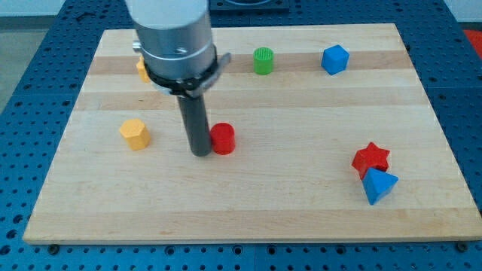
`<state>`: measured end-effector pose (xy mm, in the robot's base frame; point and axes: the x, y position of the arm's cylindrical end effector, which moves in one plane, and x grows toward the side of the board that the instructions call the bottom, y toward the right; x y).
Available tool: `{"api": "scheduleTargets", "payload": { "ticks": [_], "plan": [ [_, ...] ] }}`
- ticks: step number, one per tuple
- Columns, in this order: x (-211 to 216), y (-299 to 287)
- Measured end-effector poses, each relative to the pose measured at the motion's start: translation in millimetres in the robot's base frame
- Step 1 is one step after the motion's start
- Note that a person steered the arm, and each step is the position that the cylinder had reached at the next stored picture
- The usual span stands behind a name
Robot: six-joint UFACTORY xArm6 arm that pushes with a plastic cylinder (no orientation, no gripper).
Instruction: Move the red circle towards the bottom center
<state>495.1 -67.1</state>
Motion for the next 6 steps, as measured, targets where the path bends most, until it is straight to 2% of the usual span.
{"api": "scheduleTargets", "payload": {
  "ticks": [1, 3, 5, 6],
  "plan": [
    [1, 3],
    [-33, -19],
    [-33, 55],
    [-16, 95]
  ]
}}
